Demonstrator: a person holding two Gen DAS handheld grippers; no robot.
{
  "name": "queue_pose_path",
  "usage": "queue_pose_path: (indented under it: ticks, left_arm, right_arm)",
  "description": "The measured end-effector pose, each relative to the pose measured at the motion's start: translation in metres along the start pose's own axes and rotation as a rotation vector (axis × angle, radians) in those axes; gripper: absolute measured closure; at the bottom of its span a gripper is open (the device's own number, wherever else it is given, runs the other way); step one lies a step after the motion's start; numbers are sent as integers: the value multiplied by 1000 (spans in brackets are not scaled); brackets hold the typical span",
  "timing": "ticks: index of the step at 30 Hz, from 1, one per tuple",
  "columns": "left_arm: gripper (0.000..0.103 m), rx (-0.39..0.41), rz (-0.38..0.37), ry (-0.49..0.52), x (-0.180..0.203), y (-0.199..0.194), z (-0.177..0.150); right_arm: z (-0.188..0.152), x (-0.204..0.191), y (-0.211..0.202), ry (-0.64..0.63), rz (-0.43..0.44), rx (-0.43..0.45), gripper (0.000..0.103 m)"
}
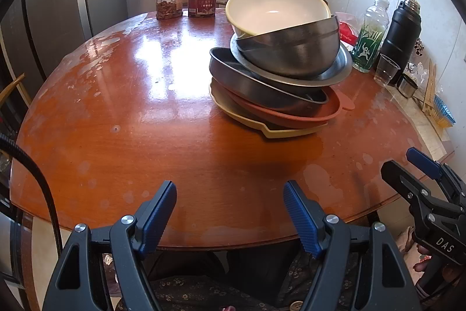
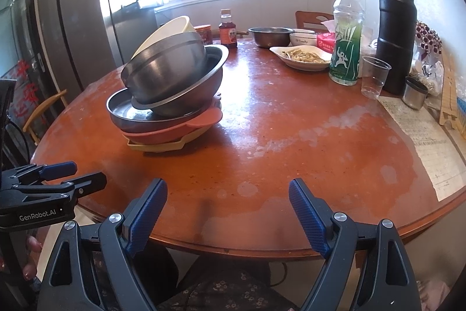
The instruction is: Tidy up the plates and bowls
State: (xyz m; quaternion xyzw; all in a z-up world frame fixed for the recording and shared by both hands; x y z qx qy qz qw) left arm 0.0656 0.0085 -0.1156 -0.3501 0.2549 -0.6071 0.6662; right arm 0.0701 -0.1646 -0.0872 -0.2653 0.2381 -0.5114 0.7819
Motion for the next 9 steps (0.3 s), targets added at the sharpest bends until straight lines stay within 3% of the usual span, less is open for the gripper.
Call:
queue_pose_path:
  ticks: [9]
  left_arm:
    - [28,0,-5,-40,-15,5,6]
  right_arm:
    - [1,5,9,-5,-9,-19,17]
Point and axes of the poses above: each gripper's, at about its wrist camera, not at the fingertips, and y roughly the way its jaws point, x to its right, z to its top, the point moved 10 cm from there along y, roughly the way its jaws point
